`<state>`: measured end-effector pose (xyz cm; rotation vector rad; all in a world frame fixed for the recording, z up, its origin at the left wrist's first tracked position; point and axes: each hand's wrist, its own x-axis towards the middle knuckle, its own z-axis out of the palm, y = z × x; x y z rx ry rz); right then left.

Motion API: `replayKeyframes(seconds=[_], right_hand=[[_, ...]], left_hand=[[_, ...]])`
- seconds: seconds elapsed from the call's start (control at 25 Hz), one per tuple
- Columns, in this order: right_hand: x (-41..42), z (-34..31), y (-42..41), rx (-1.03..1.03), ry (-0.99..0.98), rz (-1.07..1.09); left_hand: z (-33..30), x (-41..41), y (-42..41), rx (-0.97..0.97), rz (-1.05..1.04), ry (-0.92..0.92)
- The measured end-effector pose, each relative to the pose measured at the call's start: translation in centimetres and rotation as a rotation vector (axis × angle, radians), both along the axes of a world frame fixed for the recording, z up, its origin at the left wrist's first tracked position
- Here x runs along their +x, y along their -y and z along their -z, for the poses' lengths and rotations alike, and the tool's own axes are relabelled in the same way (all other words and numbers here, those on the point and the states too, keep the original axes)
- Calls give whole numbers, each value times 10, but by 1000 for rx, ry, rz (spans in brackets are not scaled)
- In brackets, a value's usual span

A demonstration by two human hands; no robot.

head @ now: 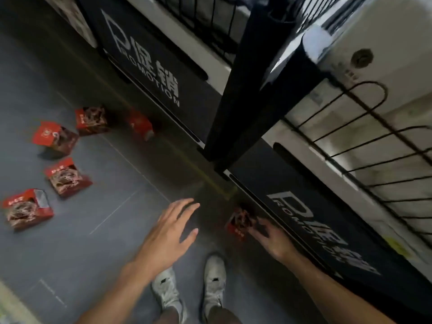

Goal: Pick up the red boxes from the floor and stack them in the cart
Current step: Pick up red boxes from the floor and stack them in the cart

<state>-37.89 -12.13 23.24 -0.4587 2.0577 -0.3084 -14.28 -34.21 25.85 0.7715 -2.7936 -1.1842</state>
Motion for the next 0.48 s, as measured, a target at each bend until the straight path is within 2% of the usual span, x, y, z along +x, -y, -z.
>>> replayKeyframes(seconds=[0.16, 0.28, 0.36, 0.48], right_hand=[[-2, 139, 2, 19, 62, 218], [-1, 231, -2, 13, -47, 354], [-10, 318, -30, -1, -47, 477], [-1, 333, -15, 94, -21, 774]], left_hand=[[104, 6, -7, 28, -4, -17], [166, 16, -5, 34, -16, -13], [203, 19, -3, 27, -22, -4], [243, 21, -2, 32, -37, 6]])
